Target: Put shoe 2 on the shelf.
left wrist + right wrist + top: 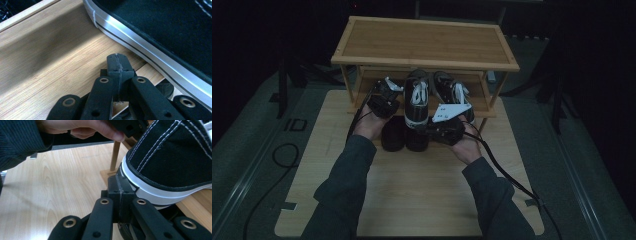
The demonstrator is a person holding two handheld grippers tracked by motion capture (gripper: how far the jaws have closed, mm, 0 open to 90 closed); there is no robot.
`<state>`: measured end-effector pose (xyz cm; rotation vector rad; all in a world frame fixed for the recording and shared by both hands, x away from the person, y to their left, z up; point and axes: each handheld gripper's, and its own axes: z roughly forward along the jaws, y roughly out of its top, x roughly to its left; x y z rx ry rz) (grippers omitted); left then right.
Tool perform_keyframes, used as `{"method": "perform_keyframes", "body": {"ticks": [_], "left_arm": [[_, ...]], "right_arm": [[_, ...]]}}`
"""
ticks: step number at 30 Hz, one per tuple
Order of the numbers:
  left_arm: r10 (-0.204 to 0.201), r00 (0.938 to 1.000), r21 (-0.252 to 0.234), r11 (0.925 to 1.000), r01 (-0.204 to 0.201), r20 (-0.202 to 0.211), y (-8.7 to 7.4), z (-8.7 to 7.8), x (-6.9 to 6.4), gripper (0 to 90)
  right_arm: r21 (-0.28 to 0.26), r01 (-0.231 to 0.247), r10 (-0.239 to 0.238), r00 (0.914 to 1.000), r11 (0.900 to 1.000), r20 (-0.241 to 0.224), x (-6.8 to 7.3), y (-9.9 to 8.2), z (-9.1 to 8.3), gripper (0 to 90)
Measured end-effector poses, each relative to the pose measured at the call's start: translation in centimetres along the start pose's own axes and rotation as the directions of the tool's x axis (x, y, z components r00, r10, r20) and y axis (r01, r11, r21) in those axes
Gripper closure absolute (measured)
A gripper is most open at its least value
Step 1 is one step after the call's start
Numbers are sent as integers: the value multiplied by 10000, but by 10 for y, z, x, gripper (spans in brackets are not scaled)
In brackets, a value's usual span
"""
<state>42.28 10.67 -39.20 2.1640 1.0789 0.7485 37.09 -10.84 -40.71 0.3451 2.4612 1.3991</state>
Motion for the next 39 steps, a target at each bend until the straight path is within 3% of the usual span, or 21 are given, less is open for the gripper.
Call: {"method": "perform_keyframes", "body": {"ticks": [3, 6, 7, 14, 15, 16, 18, 23, 39], "left_arm": [[13, 10000, 4, 10000, -13, -13, 0, 0, 0, 900], [23, 10000, -11, 10000, -23, -31, 0, 0, -1, 900], [31, 10000, -21, 10000, -31, -32, 0, 0, -1, 900], [21, 10000, -35, 10000, -21, -45, 0, 0, -1, 900], [13, 10000, -36, 10000, -13, -25, 0, 0, -1, 900], [0, 10000, -24, 10000, 0, -24, 0, 0, 0, 900], [18, 10000, -27, 10000, -18, -23, 0, 0, -1, 900], [21, 10000, -49, 10000, -21, -19, -1, 0, 0, 900], [101, 9999, 23, 9999, -101, 42, -1, -1, 1, 900]], "right_arm": [[12, 108, -108, 9998, 9999, 161, 0, 0, 1, 900], [163, -82, 67, 9961, 9998, 884, -5, -1, 3, 900], [93, -218, 211, 9973, 9997, 700, -7, -1, 2, 900], [136, -34, 24, 9975, 9999, 707, -6, 5, 7, 900], [119, 4, -13, 9966, 9999, 824, -6, 7, 8, 900], [202, -3, -22, 9922, 9998, 1246, -8, 8, 10, 900], [116, -174, 160, 9933, 9998, 1144, -13, 7, 10, 900], [199, -208, 176, 9889, 9996, 1478, -19, 5, 16, 900], [497, -329, 219, 9780, 9982, 2076, -17, 9, 25, 900]]}}
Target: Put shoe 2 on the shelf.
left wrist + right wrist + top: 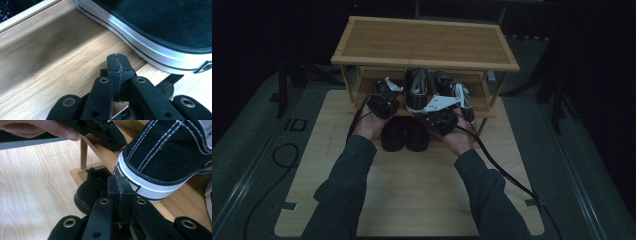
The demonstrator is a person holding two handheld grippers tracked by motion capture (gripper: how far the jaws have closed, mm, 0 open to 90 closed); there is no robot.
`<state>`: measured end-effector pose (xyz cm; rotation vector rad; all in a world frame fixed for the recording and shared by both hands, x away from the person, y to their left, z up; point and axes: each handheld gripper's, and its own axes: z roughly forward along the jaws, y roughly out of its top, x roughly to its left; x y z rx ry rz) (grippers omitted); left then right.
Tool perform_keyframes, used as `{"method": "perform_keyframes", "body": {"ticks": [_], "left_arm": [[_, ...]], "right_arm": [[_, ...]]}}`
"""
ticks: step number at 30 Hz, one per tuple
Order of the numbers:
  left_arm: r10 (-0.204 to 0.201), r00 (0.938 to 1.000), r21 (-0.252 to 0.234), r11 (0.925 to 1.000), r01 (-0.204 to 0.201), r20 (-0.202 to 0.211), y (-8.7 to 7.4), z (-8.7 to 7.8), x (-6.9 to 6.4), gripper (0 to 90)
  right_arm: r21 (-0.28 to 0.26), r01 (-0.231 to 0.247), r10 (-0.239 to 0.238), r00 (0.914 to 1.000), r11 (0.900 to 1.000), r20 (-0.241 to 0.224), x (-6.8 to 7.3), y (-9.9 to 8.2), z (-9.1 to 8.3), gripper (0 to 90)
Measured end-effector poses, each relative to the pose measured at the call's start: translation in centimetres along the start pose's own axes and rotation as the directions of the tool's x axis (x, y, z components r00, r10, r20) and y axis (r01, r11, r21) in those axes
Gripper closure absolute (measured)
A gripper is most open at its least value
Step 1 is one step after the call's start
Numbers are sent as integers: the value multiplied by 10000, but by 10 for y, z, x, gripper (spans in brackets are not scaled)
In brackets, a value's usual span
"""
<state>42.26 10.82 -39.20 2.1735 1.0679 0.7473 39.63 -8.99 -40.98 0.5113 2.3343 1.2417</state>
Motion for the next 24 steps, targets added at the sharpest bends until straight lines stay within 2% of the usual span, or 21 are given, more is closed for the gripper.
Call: {"method": "perform_keyframes", "body": {"ticks": [2, 7, 10, 24], "left_arm": [[9, 10000, 1, 10000, -9, 5, 0, 0, 0, 900], [-33, 10000, -27, 10000, 33, 82, 0, 0, 1, 900], [-24, 10000, -24, 10000, 24, 40, 0, 0, 1, 900], [-71, 9999, -37, 10000, 71, 85, -1, 0, 1, 900]], "right_arm": [[12, 10, -10, 10000, 10000, 25, 0, 0, -1, 900], [16, 208, -207, 9995, 9998, -240, -2, -4, -11, 898], [187, 387, -380, 9987, 9991, -342, 1, -6, -14, 896], [307, 876, -858, 9947, 9957, -569, 8, -5, -30, 888]]}}
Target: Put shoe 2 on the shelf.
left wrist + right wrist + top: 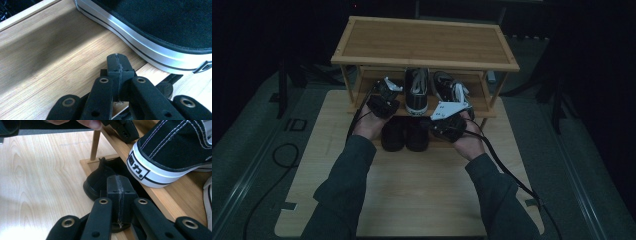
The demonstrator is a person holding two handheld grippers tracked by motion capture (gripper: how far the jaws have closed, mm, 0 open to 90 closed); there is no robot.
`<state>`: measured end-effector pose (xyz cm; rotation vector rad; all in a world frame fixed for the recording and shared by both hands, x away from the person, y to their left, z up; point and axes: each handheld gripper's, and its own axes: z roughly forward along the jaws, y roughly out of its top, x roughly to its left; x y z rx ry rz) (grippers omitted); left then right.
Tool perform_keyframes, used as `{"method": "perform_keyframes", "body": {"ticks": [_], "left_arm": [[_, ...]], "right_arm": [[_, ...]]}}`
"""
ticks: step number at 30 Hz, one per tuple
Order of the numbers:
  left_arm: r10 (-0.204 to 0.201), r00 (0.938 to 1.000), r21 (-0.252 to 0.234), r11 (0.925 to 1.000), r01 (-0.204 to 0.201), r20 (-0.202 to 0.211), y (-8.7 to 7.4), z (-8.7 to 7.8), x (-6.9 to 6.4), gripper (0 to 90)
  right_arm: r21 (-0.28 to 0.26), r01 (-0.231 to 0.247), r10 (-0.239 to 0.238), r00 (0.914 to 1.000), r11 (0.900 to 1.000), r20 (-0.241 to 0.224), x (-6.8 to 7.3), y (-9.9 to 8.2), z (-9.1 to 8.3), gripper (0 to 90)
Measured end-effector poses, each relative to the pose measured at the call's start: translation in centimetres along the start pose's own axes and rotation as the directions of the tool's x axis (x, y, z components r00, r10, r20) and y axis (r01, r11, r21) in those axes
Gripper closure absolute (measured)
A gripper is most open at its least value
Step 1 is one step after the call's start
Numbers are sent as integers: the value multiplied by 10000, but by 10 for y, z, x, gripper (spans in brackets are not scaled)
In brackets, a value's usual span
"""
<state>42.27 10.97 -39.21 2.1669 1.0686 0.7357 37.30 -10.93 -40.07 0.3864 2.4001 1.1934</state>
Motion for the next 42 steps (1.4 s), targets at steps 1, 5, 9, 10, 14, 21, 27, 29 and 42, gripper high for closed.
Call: {"method": "perform_keyframes", "body": {"ticks": [1, 5, 9, 10, 14, 21, 27, 29, 42], "left_arm": [[-22, 10000, -8, 10000, 22, 10, 0, 0, 0, 900], [-20, 10000, -4, 10000, 20, 15, 0, 0, 0, 900], [-31, 10000, -10, 10000, 31, 16, 0, 0, 0, 900], [-40, 10000, -12, 10000, 40, 21, 0, 0, 0, 900], [-40, 10000, -8, 10000, 40, 27, 0, 0, 0, 900], [14, 10000, 17, 10000, -14, 44, 0, 0, 1, 900], [-56, 10000, 2, 10000, 56, 30, 0, 0, 0, 900], [-57, 10000, -18, 10000, 57, 26, 0, 0, 1, 900], [-47, 10000, -23, 10000, 47, 52, 0, 0, 1, 900]], "right_arm": [[-78, -34, 34, 10000, 10000, 1, 0, -2, -5, 887], [-19, -84, 84, 10000, 10000, -22, -2, -7, -11, 887], [158, -30, 30, 10000, 9999, 17, -6, -13, -17, 887], [192, -45, 45, 10000, 9998, -5, -6, -15, -18, 888], [323, -24, 25, 10000, 9995, -39, -8, -20, -23, 887], [359, -156, 165, 9996, 9992, -237, -15, -29, -34, 889], [352, -225, 237, 9992, 9991, -329, -19, -35, -41, 891], [375, -215, 229, 9991, 9991, -349, -20, -36, -43, 891], [449, -296, 320, 9981, 9986, -529, -27, -47, -57, 891]]}}
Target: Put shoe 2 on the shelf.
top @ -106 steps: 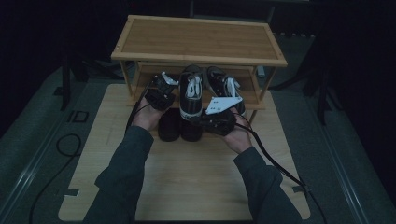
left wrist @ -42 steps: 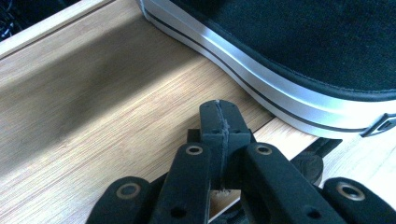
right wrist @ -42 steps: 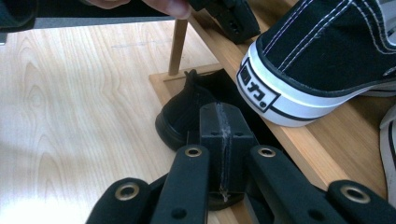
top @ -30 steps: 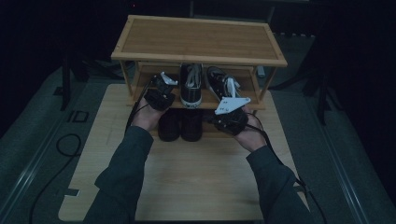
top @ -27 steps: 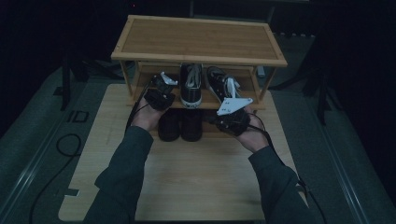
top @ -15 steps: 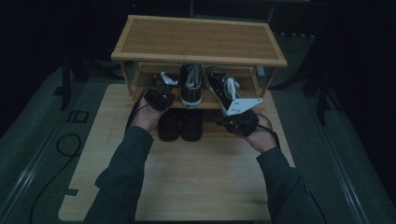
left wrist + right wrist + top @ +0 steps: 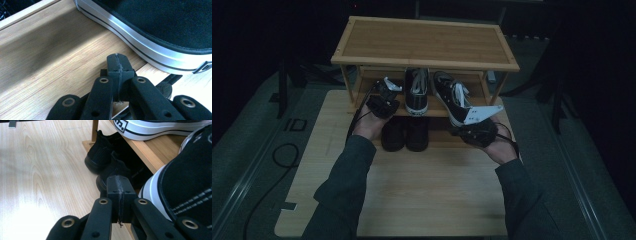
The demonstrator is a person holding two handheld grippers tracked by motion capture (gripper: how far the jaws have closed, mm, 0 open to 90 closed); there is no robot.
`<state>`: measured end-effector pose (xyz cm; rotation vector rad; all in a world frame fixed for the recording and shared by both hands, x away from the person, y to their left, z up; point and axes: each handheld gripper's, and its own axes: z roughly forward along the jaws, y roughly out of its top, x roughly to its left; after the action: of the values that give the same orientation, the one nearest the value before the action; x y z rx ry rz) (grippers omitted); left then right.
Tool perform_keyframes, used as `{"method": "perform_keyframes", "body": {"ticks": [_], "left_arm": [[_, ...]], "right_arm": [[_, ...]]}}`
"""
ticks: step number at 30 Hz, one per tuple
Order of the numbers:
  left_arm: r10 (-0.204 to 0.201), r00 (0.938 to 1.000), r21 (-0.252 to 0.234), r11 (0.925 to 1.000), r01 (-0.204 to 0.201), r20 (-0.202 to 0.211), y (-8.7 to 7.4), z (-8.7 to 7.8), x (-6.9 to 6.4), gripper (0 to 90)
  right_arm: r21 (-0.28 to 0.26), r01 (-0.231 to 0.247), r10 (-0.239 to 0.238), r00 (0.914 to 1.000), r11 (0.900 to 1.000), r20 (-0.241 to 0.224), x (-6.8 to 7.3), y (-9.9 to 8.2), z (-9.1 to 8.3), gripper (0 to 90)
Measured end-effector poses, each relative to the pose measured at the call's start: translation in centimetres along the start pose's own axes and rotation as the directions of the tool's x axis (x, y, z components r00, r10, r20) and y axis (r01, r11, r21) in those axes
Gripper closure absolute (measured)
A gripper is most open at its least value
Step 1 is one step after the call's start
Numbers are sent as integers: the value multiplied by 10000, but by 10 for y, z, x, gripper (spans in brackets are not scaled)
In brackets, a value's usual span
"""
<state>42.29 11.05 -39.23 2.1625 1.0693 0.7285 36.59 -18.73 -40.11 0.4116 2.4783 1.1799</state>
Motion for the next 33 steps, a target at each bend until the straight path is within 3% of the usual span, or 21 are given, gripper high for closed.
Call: {"method": "perform_keyframes", "body": {"ticks": [22, 33], "left_arm": [[9, 10000, 2, 10000, -9, 15, 0, 0, 0, 900], [2, 10000, 14, 10000, -2, 28, 0, 0, 0, 900]], "right_arm": [[86, -176, 177, 9998, 9998, -129, -8, -15, -16, 891], [99, -445, 444, 9990, 9990, 48, -14, -28, -27, 891]]}}
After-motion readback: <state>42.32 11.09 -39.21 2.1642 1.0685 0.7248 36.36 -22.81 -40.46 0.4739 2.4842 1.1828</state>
